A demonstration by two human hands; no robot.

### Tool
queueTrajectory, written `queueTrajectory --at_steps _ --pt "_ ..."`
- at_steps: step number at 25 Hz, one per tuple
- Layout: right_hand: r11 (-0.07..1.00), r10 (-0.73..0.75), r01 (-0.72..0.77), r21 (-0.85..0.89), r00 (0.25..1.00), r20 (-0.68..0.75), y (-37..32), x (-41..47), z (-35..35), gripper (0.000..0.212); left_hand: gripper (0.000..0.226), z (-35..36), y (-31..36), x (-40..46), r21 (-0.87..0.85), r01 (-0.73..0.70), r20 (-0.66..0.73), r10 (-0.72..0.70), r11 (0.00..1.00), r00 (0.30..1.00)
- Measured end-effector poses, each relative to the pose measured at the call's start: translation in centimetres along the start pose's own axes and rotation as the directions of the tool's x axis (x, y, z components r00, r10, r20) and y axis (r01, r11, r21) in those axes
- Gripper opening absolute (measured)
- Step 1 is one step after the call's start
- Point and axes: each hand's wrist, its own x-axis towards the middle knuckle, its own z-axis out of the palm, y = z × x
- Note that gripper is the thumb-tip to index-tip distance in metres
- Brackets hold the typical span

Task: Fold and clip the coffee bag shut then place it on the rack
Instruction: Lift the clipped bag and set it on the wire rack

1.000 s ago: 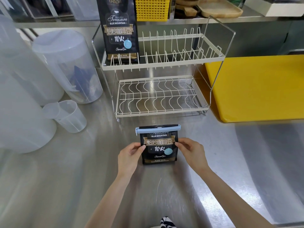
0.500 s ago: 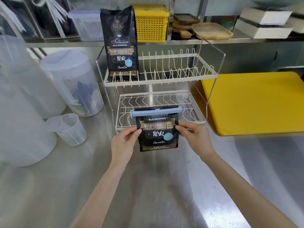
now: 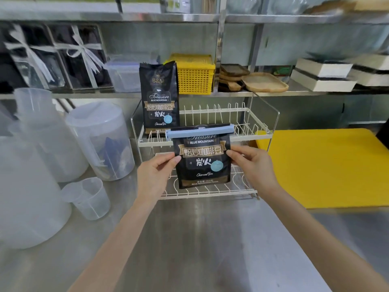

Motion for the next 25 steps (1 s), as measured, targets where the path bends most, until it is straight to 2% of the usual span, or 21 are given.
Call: queueTrajectory --at_steps 7,16,21,25 --pt "0.997 -0.076 0.076 -0.002 0.997 -0.002 -2.6 4.3 -0.3 0.022 0.026 0.5 2.7 4.0 0.076 -0.055 -0.072 0.060 0.996 0.996" --pt "0.991 -0.124 0.123 -0.045 0.992 -0.014 -4.7 10.2 0.2 0.021 0.030 1.5 4.1 10.1 0.011 -0.058 -0.065 0.059 0.998 0.996" --pt "0.998 -0.059 0.059 0.005 0.998 -0.010 -4.2 14.1 0.9 0.017 0.027 2.6 3.9 13.6 0.061 -0.103 -0.079 0.107 0.993 0.991" --pt "1.000 -0.006 0.006 0.031 1.000 -0.010 -3.1 16.7 1.5 0.016 0.024 3.9 3.4 16.2 0.186 -0.156 -0.076 0.173 0.970 0.982"
